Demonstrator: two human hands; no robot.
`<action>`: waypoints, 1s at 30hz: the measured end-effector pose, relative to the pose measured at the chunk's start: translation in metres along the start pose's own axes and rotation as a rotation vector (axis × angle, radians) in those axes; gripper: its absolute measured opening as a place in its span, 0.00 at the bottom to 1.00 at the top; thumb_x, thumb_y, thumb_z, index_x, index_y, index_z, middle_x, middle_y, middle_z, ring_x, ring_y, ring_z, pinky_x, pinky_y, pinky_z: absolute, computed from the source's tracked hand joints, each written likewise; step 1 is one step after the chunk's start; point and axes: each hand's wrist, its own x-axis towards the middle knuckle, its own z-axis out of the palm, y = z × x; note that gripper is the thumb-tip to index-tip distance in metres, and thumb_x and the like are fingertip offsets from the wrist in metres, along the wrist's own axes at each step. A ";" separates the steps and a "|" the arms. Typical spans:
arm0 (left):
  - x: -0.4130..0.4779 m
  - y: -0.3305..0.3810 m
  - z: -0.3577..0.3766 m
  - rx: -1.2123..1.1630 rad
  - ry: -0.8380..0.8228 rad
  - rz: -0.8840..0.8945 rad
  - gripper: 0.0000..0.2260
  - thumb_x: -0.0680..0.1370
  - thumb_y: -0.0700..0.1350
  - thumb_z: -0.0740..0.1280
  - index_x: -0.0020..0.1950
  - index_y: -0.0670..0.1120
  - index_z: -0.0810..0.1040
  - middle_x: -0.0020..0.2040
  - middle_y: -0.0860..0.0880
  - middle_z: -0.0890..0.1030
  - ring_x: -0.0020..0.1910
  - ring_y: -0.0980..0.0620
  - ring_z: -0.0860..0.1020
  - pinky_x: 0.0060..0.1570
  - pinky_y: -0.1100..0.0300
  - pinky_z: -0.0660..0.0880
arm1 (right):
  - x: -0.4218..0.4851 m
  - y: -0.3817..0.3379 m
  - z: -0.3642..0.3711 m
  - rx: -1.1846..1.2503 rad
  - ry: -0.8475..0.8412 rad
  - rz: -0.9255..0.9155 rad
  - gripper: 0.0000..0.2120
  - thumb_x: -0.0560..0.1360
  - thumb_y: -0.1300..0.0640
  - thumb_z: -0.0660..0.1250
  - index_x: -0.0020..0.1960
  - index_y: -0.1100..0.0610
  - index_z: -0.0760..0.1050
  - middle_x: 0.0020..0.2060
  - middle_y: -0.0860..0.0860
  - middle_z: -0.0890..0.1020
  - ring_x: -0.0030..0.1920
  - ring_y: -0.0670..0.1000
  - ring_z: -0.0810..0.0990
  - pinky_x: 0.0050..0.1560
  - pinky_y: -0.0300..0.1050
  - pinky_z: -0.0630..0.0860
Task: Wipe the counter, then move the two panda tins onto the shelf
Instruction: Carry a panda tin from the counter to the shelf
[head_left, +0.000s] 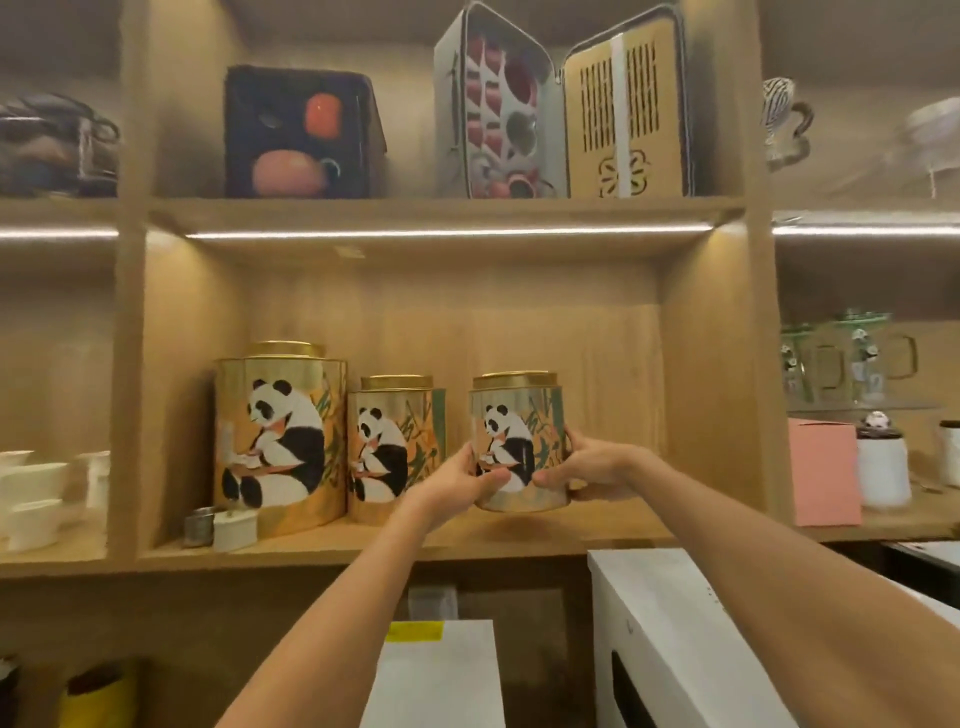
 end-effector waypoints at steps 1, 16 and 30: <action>0.014 -0.008 0.002 0.012 0.020 -0.012 0.30 0.77 0.53 0.69 0.76 0.52 0.62 0.72 0.49 0.72 0.68 0.49 0.72 0.72 0.45 0.67 | 0.017 0.004 -0.003 -0.007 -0.003 0.001 0.49 0.67 0.67 0.76 0.76 0.44 0.51 0.65 0.52 0.72 0.67 0.57 0.70 0.71 0.60 0.66; 0.072 -0.067 0.022 -0.060 0.279 -0.083 0.20 0.79 0.43 0.67 0.70 0.45 0.69 0.67 0.46 0.76 0.67 0.48 0.73 0.69 0.50 0.70 | 0.132 0.056 0.005 0.181 -0.118 -0.042 0.54 0.68 0.72 0.73 0.78 0.44 0.44 0.59 0.48 0.71 0.64 0.55 0.70 0.71 0.55 0.66; 0.065 -0.064 0.044 0.392 0.446 -0.169 0.27 0.72 0.56 0.69 0.65 0.43 0.69 0.61 0.43 0.75 0.61 0.43 0.74 0.59 0.48 0.74 | 0.131 0.087 0.016 -0.059 0.199 -0.252 0.55 0.63 0.51 0.81 0.78 0.46 0.47 0.76 0.55 0.58 0.73 0.57 0.64 0.73 0.57 0.64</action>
